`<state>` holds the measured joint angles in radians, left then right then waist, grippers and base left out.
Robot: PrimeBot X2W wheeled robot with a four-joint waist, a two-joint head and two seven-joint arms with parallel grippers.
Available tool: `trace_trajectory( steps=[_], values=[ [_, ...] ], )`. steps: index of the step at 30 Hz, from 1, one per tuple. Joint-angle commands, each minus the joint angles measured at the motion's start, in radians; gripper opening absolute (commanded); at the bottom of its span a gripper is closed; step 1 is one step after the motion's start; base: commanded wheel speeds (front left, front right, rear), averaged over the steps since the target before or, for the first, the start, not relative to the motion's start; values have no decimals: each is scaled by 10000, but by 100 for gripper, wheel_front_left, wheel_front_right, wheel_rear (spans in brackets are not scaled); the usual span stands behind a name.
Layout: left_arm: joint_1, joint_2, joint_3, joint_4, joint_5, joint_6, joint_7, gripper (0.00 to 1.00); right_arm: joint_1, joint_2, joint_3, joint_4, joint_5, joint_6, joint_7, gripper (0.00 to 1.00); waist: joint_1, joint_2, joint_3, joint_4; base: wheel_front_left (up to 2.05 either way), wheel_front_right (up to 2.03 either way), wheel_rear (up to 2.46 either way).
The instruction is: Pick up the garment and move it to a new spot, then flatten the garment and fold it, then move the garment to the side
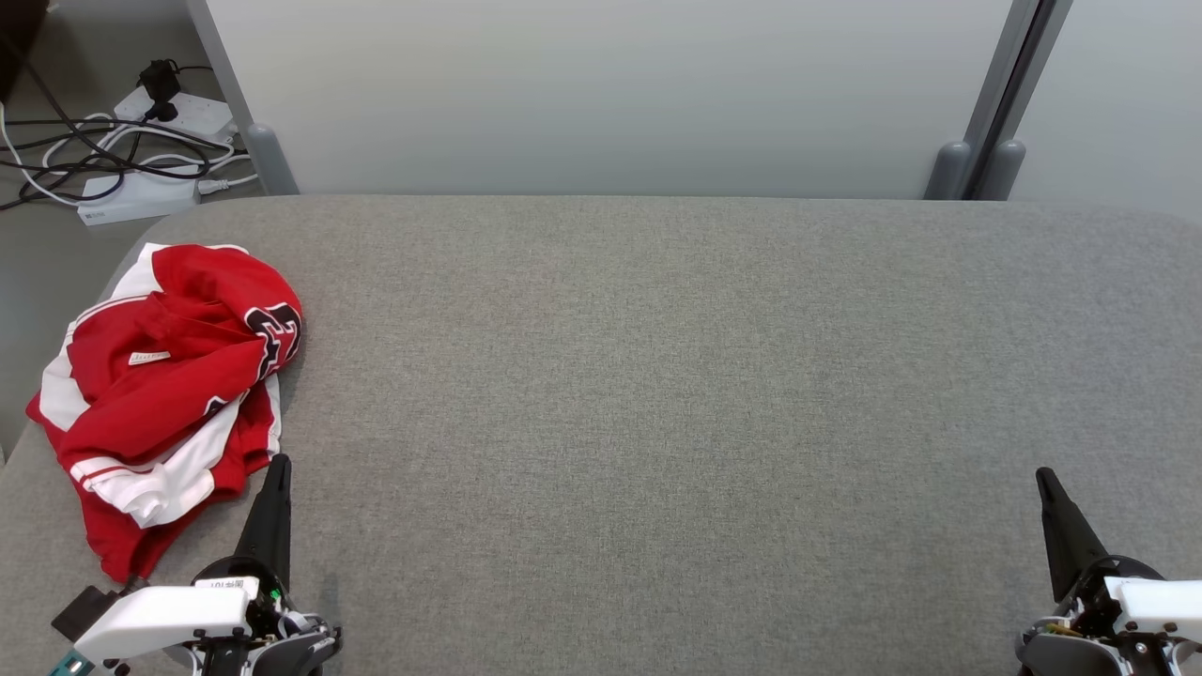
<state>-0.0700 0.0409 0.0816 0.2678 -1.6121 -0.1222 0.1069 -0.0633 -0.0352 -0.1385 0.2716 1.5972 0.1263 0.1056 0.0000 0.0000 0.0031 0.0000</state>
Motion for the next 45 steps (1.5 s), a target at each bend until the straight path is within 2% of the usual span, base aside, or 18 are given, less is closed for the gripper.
trace_trajectory(
  steps=[1,6,7,11,15,18,28,35,45],
  values=[
    [-379,93,317,-230,31,-85,59,0,-446,-150,253,-269,119,44,73,0,0,0,0,0,0,0,0],
    [-379,93,317,-230,31,-85,59,0,-446,-150,253,-269,119,44,73,0,0,0,0,0,0,0,0],
    [-1,0,0,-1,0,0,0,100,-1,0,0,-1,0,0,0,100,0,0,0,0,0,0,0],
    [-10,-17,-38,93,11,4,-49,100,45,30,-7,38,-22,-1,-33,100,1,0,7,-2,0,0,0],
    [-73,-12,-117,27,38,0,-163,100,25,11,0,-61,-56,1,-108,100,20,0,-12,-6,0,0,0],
    [-104,-10,-164,-12,51,-2,-232,100,19,-6,13,-111,-78,2,-158,100,3,0,6,-10,0,0,0],
    [-241,69,-348,-139,274,-8,-511,100,-41,-160,174,-211,-352,5,-437,100,0,0,31,-23,0,0,0],
    [-407,235,-539,-298,1282,-13,-786,100,-143,-418,371,-273,-1273,8,-779,100,0,0,42,-34,0,0,0],
    [-571,240,-523,-592,3480,-21,-1082,100,-265,-474,274,-544,-3571,12,-1075,100,0,0,26,-59,0,0,0]
  ],
)
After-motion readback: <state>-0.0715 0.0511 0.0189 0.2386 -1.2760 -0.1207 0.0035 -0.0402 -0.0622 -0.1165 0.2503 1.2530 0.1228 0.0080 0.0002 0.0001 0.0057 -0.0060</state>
